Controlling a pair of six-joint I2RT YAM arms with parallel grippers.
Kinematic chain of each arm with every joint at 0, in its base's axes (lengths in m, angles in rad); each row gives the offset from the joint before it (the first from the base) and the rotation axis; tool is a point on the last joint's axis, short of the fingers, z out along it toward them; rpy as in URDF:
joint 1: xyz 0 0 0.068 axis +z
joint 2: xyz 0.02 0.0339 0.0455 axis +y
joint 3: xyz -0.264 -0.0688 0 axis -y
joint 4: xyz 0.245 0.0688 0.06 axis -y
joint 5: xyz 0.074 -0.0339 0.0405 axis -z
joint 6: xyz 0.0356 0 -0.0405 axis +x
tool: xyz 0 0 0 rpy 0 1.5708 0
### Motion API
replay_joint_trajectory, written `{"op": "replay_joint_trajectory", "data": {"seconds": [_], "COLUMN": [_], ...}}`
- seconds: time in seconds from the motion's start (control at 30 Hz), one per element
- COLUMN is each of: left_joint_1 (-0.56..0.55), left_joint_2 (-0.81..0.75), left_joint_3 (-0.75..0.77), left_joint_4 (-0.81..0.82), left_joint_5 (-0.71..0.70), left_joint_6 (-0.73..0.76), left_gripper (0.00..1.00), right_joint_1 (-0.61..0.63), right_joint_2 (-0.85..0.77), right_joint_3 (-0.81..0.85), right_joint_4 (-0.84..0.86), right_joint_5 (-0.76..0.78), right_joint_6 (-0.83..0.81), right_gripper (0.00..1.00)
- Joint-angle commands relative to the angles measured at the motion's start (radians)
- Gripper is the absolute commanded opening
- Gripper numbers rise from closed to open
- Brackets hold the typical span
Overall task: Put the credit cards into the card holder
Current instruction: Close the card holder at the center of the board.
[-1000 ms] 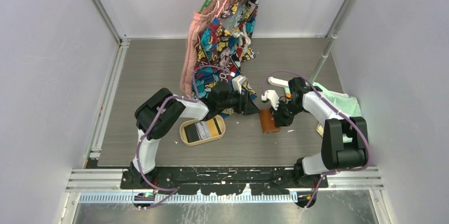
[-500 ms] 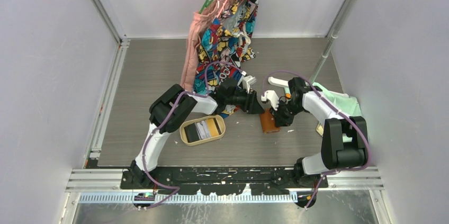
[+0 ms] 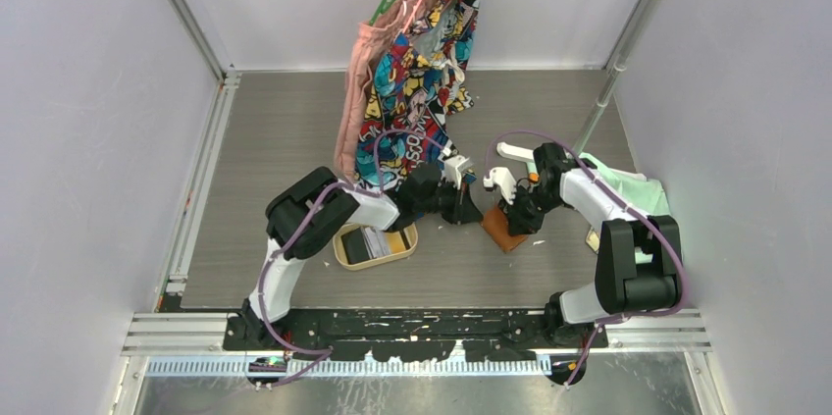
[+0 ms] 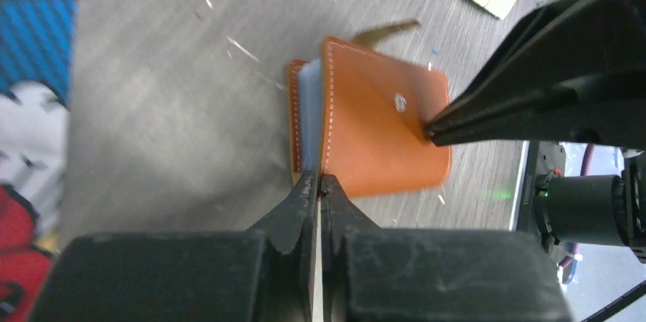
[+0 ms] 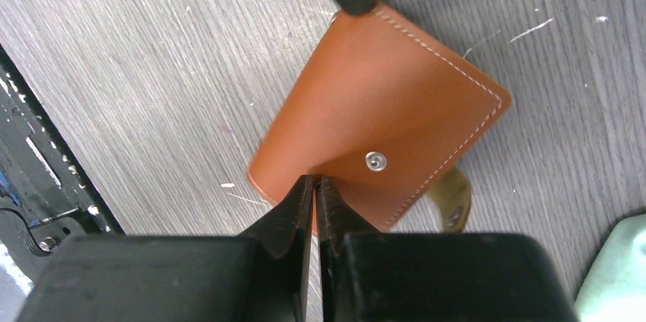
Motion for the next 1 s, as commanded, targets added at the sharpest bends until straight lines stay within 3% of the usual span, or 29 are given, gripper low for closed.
{"op": "replay_joint_trajectory", "data": {"seconds": [0.0,0.23,0.4,0.5,0.63,0.77,0.97], "left_joint_1": [-0.083,-0.219,-0.209,-0.174,-0.114,-0.105,-0.107], "left_joint_2": [-0.113,-0.19,-0.304,-0.346,-0.334,-0.262,-0.109], "left_joint_3": [-0.107,-0.232,-0.319,-0.31,-0.233,-0.12,0.03], "left_joint_4": [0.006,0.091,0.159,0.141,0.087,0.077,0.044], "left_joint_5": [-0.255,-0.461,-0.531,-0.441,-0.288,-0.179,-0.131], "left_joint_6": [-0.097,-0.196,-0.11,-0.077,-0.161,-0.202,-0.288], "left_gripper": [0.0,0.01,0.09,0.15,0.18,0.18,0.12], "right_joint_1": [0.018,0.016,-0.037,-0.059,-0.07,-0.105,-0.114], "right_joint_2": [0.003,-0.011,-0.039,-0.035,-0.01,0.014,0.066], "right_joint_3": [0.035,0.052,0.077,0.097,0.128,0.129,0.127], "right_joint_4": [-0.021,-0.102,-0.152,-0.17,-0.196,-0.125,-0.062], "right_joint_5": [-0.031,-0.046,-0.102,-0.109,-0.121,-0.059,-0.001], "right_joint_6": [-0.027,-0.103,-0.144,-0.159,-0.172,-0.117,-0.069], "right_gripper": [0.12,0.16,0.19,0.2,0.2,0.2,0.23]}}
